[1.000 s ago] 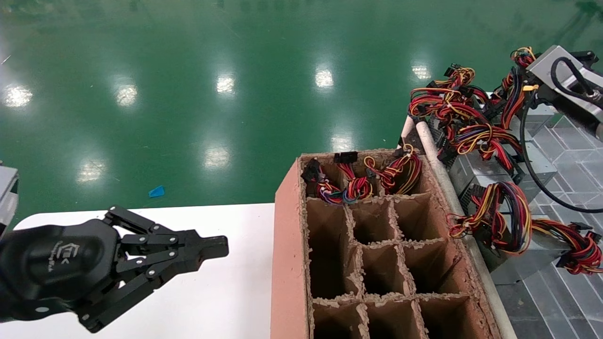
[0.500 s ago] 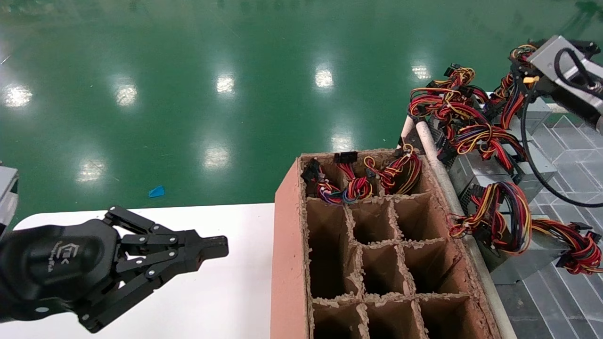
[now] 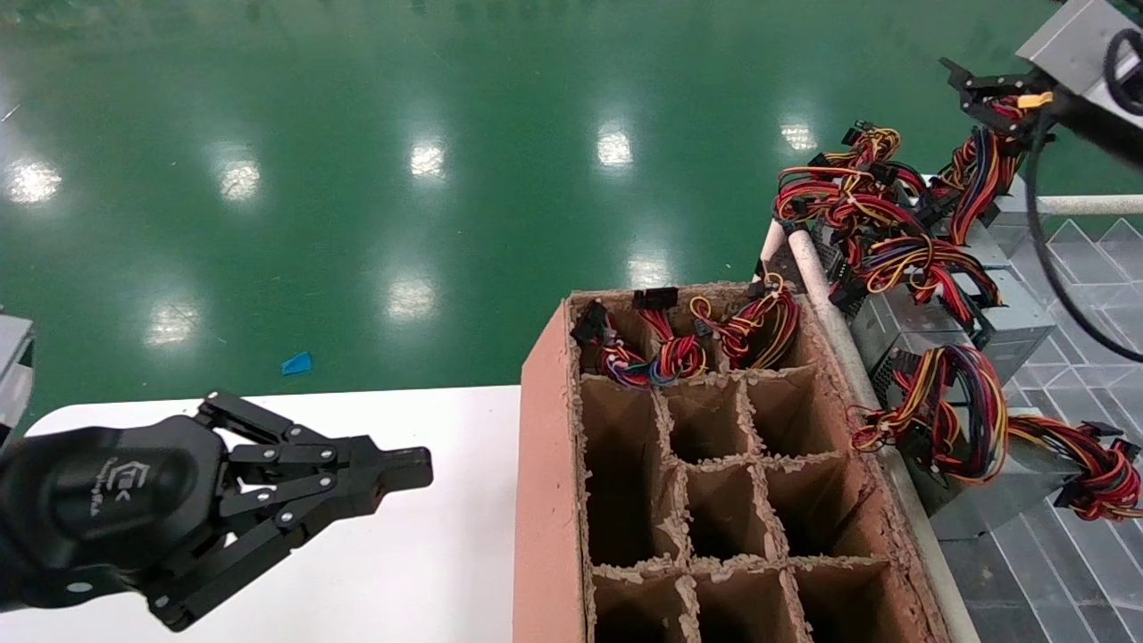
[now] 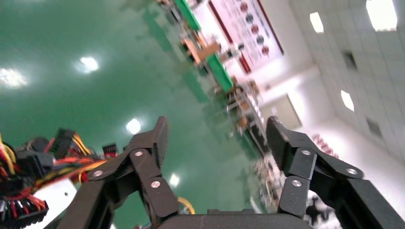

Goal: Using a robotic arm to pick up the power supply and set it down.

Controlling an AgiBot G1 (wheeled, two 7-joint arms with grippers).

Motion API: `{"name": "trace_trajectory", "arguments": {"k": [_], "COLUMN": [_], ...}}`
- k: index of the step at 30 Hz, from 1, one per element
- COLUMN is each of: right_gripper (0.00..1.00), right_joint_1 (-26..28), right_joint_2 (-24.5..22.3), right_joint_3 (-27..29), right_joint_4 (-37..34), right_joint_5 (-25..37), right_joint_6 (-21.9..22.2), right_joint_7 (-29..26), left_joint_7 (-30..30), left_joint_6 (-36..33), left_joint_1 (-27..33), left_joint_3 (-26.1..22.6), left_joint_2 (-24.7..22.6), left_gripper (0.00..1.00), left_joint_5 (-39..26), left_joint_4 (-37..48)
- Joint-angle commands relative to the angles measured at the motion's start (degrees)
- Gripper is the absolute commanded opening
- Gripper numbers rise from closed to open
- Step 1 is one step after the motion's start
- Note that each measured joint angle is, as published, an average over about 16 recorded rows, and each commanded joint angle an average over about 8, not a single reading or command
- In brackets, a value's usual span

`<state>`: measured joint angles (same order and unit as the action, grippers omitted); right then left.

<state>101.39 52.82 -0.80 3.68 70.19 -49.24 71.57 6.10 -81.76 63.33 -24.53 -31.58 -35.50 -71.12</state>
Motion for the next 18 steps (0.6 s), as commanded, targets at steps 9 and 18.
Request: {"name": "trace_trajectory", "arguments": {"k": [9,18], "right_gripper": [1.0,1.0], "right_joint_1": [-4.98,-11.13], "right_joint_2": [-2.48,-5.19], "right_joint_3": [-2.21,-4.51], "right_joint_4": [9.35,20.03], "right_joint_5": [-3.48,-7.86], "right_joint_6": [-5.72,-11.14], "right_joint_7": [-10.88,-23.48], "left_joint_7": [0.0,0.0], "left_joint_6": [0.0,0.0], "left_joint_1": [0.0,0.0], "left_joint_3": [0.0,0.0], "left_joint_2": [0.0,0.0], "left_gripper": [0.0,0.44], "left_joint_5": [0.0,0.0], "left_joint_4": [0.0,0.0]}}
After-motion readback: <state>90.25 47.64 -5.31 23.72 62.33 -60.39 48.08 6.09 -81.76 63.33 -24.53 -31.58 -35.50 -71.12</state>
